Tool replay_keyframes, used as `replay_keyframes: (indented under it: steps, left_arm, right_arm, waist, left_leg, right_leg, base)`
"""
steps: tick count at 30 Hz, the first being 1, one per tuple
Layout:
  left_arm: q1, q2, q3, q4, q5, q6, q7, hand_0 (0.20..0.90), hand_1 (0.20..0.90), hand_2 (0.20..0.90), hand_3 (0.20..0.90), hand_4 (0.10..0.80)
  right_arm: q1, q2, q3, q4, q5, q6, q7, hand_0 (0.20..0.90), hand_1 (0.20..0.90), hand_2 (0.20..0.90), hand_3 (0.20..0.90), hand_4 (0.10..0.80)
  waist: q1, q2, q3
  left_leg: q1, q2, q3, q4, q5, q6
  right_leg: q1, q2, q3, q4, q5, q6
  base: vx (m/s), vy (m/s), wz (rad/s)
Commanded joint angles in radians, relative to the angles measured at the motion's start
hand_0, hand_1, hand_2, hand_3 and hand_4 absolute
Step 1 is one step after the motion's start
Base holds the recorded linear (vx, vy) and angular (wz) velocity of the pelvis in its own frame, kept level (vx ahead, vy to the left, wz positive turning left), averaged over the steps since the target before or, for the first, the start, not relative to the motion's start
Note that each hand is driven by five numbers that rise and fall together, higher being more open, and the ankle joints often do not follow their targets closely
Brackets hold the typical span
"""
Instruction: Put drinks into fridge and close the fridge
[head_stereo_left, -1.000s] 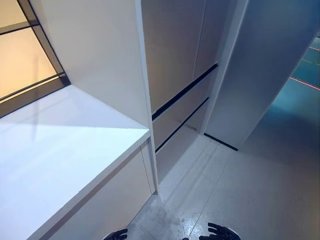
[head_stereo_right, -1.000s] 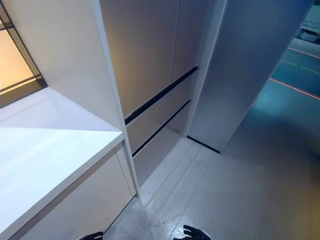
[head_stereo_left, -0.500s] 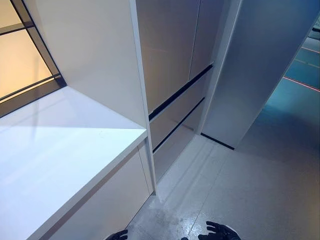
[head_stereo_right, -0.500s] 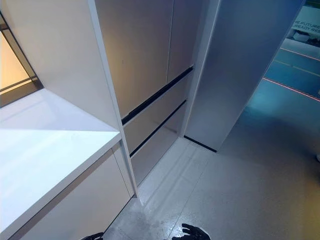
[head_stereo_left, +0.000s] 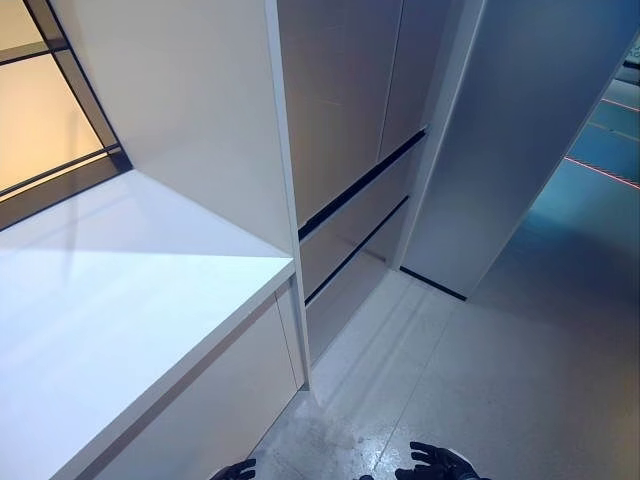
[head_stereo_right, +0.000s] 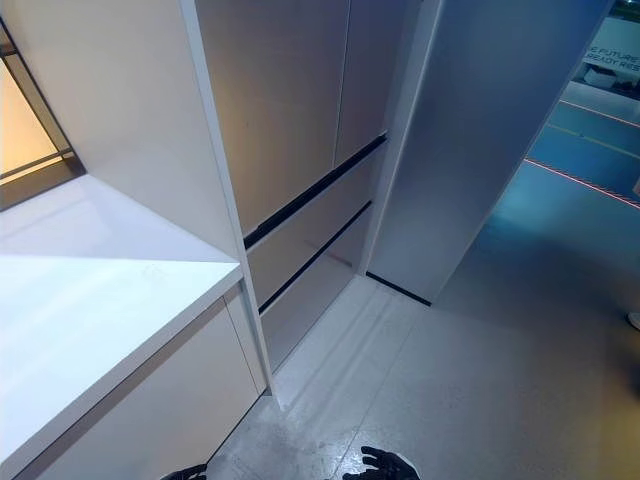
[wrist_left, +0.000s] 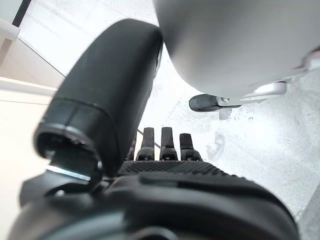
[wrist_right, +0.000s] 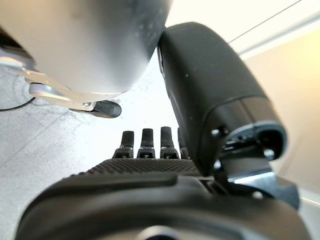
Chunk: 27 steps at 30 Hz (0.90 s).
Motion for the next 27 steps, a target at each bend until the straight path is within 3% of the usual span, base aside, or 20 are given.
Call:
replay_keyframes:
  steps: [1, 14, 18, 27]
  left_arm:
    - [-0.046, -0.004, -0.028, 0.030, 0.015, -0.044, 0.003, 0.900, 0.900, 0.900, 0.900, 0.800]
    - [-0.033, 0.002, -0.029, 0.044, 0.062, -0.051, -0.012, 0.900, 0.900, 0.900, 0.900, 0.800]
    - [-0.064, 0.007, -0.050, -0.019, 0.023, -0.010, -0.014, 0.900, 0.900, 0.900, 0.900, 0.800]
    - [-0.080, 0.009, -0.037, 0.049, 0.040, -0.038, -0.045, 0.900, 0.900, 0.900, 0.900, 0.800]
  right_arm:
    - [-0.022, -0.011, 0.033, 0.018, -0.034, -0.039, 0.014, 0.900, 0.900, 0.900, 0.900, 0.800]
    - [0.004, -0.014, 0.020, 0.040, -0.050, -0.067, 0.040, 0.900, 0.900, 0.900, 0.900, 0.800]
    - [0.002, -0.027, 0.033, 0.018, -0.059, -0.065, 0.040, 0.900, 0.900, 0.900, 0.900, 0.800]
    - [-0.028, -0.038, 0.037, 0.035, -0.031, -0.091, 0.068, 0.900, 0.900, 0.900, 0.900, 0.800]
  waist:
    - [0.014, 0.008, 0.004]
    - [-0.002, 0.017, 0.005]
    - [-0.001, 0.022, 0.018]
    - [0.004, 0.018, 0.000]
  left_leg:
    - [-0.013, -0.039, 0.072, 0.055, -0.087, 0.015]
    - [-0.001, -0.035, 0.087, 0.045, -0.083, 0.012]
    - [-0.014, -0.034, 0.078, 0.056, -0.088, 0.015]
    - [-0.004, -0.031, 0.066, 0.051, -0.082, 0.011]
  right_leg:
    - [-0.028, 0.015, -0.048, 0.092, -0.082, 0.057]
    - [-0.024, 0.023, -0.039, 0.090, -0.084, 0.060]
    - [-0.035, 0.023, -0.035, 0.106, -0.093, 0.055]
    - [-0.012, 0.018, -0.050, 0.108, -0.102, 0.049]
  base:
    - [0.000, 0.000, 0.00]
    - [0.032, -0.010, 0.00]
    - [-0.069, 0.019, -0.03]
    - [-0.005, 0.006, 0.01]
